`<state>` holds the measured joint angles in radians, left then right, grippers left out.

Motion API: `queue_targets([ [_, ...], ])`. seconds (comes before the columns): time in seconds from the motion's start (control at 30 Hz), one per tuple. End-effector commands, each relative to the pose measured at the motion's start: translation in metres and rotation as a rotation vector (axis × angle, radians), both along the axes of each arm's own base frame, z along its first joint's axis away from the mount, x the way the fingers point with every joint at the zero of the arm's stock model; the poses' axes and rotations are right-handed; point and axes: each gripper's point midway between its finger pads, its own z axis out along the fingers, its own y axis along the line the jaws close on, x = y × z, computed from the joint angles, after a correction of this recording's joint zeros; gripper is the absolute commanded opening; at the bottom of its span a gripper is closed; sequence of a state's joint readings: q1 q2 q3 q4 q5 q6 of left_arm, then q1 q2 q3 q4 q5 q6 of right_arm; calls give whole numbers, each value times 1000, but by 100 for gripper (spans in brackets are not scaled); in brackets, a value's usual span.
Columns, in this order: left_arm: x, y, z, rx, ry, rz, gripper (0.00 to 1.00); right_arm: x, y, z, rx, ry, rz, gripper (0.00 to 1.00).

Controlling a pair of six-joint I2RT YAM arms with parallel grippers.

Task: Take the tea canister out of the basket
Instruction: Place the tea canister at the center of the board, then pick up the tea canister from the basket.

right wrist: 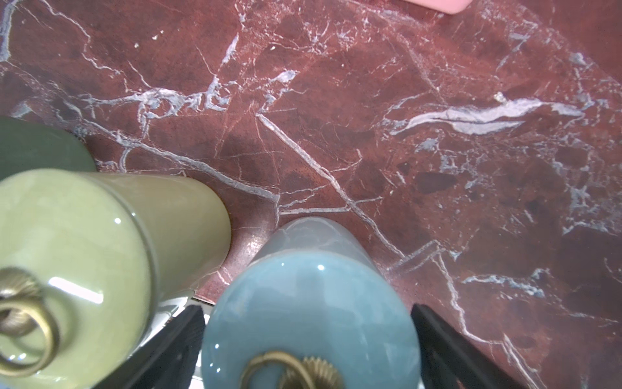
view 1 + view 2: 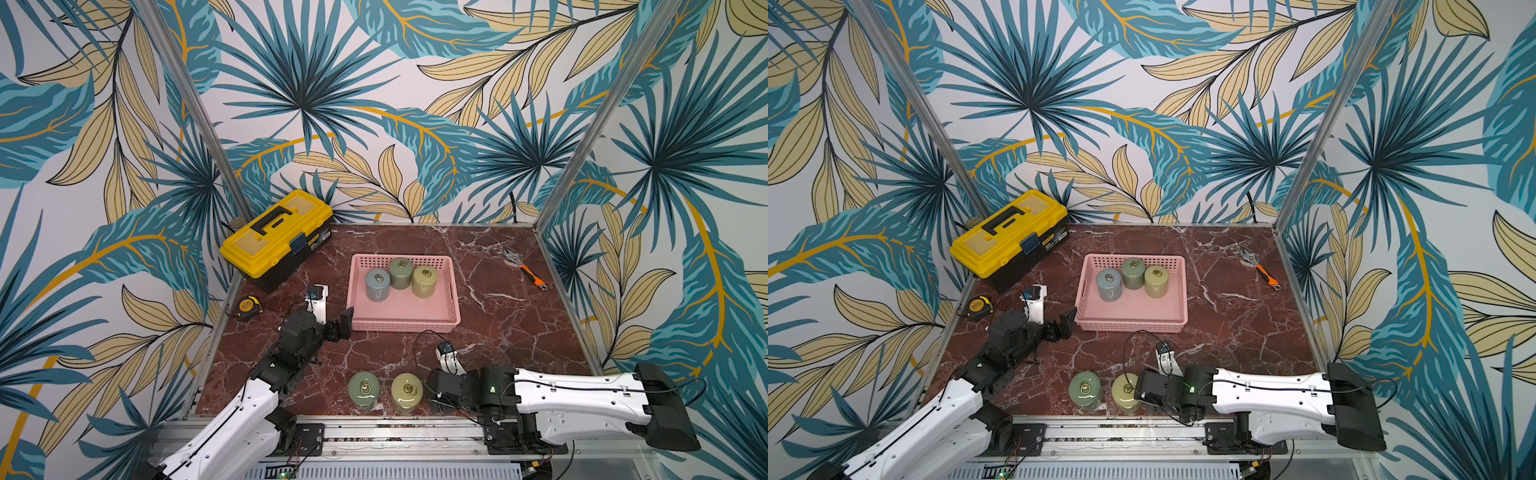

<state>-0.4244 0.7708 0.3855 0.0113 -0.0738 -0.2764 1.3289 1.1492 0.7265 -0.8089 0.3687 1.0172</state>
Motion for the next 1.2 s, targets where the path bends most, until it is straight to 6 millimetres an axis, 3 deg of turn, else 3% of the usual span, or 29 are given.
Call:
queue_targets([
  [0.0, -2, 2, -5, 6, -10, -1, 100, 6, 1, 11, 8, -42, 3, 99],
  [0.23, -2, 0, -2, 2, -20, -11, 100, 16, 3, 33, -8, -106, 29, 99],
  [0.43, -4, -17, 7, -26, -4, -102, 100, 33, 0, 57, -21, -153, 40, 99],
  [0.8, 16, -42, 20, -47, 107, -165, 100, 86, -15, 91, -55, -216, 52, 99],
  [1.17, 51, -61, 22, -1, 182, -172, 100, 139, -18, 87, -22, -273, 82, 99],
])
